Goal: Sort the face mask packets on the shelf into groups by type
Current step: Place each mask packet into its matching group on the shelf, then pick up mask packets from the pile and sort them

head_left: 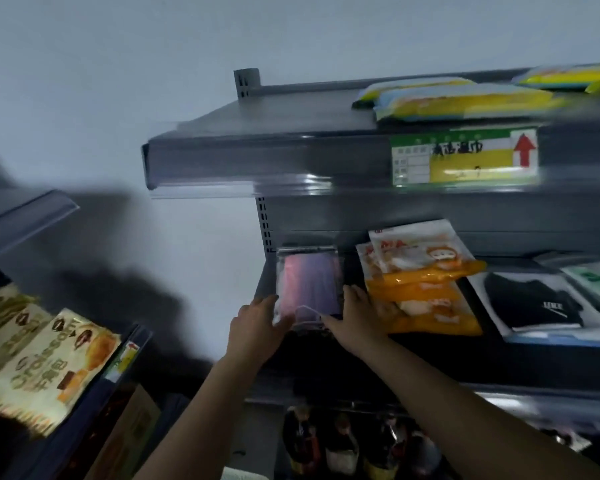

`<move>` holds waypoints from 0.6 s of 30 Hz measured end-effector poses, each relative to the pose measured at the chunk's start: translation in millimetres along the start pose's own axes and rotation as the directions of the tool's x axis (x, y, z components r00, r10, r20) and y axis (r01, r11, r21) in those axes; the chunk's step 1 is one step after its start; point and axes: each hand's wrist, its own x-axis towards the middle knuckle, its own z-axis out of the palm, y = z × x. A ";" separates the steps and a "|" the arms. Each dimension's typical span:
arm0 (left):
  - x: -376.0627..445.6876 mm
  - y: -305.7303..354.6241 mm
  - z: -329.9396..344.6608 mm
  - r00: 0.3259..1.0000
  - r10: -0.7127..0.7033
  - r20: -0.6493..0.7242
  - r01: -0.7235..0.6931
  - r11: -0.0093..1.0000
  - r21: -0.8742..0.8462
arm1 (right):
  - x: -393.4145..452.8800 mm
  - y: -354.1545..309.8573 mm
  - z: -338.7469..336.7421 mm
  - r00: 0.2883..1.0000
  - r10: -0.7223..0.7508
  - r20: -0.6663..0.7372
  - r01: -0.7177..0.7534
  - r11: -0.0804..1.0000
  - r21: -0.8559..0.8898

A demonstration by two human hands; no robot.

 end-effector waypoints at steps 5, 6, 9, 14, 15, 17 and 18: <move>5.3 9.6 -2.2 0.976 0.204 -0.073 -0.190 0.967 0.169 | -16.8 -1.5 -7.0 0.987 -0.116 -0.106 0.103 0.987 -0.120; 5.2 16.4 -3.3 0.966 0.245 -0.078 -0.227 0.955 0.193 | -20.4 0.3 -11.3 0.985 -0.139 -0.107 0.120 0.979 -0.163; 4.8 42.0 -4.0 0.928 0.365 -0.079 -0.331 0.902 0.277 | -33.0 11.7 -29.1 0.979 -0.176 -0.100 0.141 0.948 -0.287; -10.2 98.5 3.1 0.863 0.503 -0.054 -0.465 0.830 0.308 | -62.1 42.3 -67.6 0.967 -0.161 -0.195 0.060 0.894 -0.443; -13.3 110.3 6.0 0.855 0.517 -0.038 -0.481 0.819 0.312 | -68.4 50.0 -75.4 0.965 -0.148 -0.216 0.032 0.887 -0.461; -20.5 135.9 11.9 0.839 0.543 -0.015 -0.508 0.795 0.331 | -83.4 67.3 -92.1 0.962 -0.114 -0.246 -0.020 0.874 -0.485; -25.1 148.9 14.3 0.832 0.554 -0.004 -0.518 0.781 0.348 | -91.2 76.6 -100.5 0.961 -0.095 -0.261 -0.050 0.866 -0.497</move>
